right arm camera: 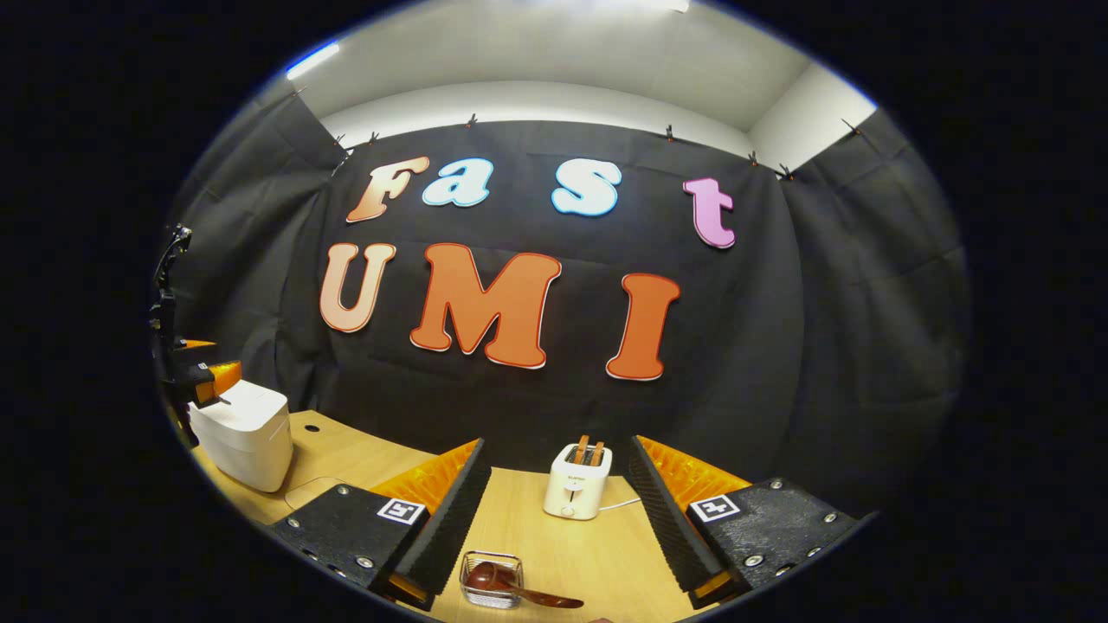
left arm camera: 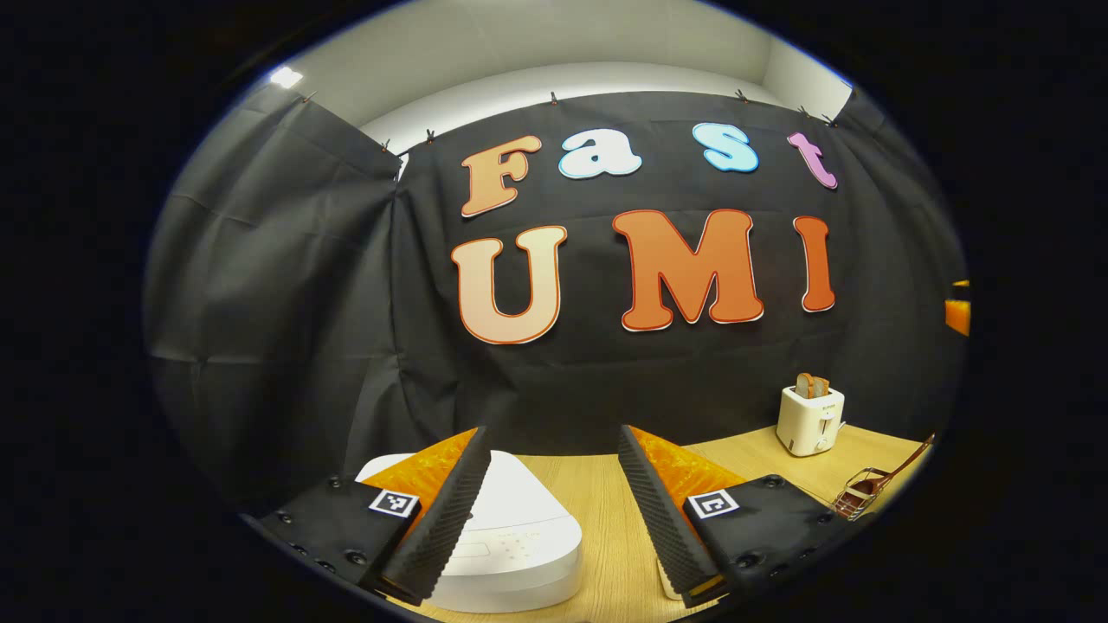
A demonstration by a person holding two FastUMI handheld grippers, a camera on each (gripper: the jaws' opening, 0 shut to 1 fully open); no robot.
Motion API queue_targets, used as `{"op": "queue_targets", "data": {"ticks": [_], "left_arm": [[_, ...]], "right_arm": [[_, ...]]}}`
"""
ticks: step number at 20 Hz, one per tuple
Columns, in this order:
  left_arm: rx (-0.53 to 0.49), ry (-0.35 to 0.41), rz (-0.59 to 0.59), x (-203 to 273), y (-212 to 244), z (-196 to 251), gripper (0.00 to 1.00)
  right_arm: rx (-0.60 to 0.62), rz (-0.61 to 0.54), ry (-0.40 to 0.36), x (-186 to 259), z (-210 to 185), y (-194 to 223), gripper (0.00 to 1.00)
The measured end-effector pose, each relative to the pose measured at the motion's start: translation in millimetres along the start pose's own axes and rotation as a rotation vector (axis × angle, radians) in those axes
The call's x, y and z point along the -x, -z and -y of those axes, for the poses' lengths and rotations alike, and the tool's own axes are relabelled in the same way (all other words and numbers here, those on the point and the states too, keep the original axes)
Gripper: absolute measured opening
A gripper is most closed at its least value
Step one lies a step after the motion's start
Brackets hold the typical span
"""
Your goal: Close the left gripper, press the button to open the rice cooker; take a wooden spoon from the chopstick holder with the right hand, scoop a spoonful of rice and pour it into the rice cooker, then put the wooden spoon back into the chopstick holder.
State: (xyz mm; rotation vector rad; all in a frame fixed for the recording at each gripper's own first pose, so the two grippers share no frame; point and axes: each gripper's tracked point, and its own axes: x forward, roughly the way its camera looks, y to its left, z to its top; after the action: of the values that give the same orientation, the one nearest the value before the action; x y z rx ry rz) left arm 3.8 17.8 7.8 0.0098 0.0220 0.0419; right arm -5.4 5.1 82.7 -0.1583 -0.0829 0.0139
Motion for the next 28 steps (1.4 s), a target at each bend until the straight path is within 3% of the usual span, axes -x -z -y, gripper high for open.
{"op": "queue_targets", "data": {"ticks": [5, 11, 13, 17, 18, 20, 28], "left_arm": [[0.014, -0.010, -0.007, -1, -5, -7, 0.98], [0.007, -0.053, -0.016, -3, -5, -31, 0.97], [0.016, -0.069, -0.029, -7, -6, -39, 0.89], [0.006, -0.091, -0.096, -20, 0, -53, 0.05], [0.006, -0.105, -0.117, -20, -1, -59, 0.09], [0.032, -0.118, -0.164, -27, 2, -66, 0.04], [0.134, -0.145, -0.520, -40, 84, -95, 0.04]], "right_arm": [[0.029, 0.037, -0.033, 2, -15, -9, 0.95], [0.029, 0.007, -0.037, -5, -17, 14, 0.96], [0.024, -0.015, -0.042, -6, -18, 24, 0.97], [0.019, -0.039, -0.037, -8, -14, 35, 0.96], [0.017, -0.045, -0.038, -9, -14, 38, 0.96], [0.018, -0.056, -0.042, -9, -13, 43, 0.96], [0.018, -0.108, -0.022, -11, 2, 65, 0.97]]}}
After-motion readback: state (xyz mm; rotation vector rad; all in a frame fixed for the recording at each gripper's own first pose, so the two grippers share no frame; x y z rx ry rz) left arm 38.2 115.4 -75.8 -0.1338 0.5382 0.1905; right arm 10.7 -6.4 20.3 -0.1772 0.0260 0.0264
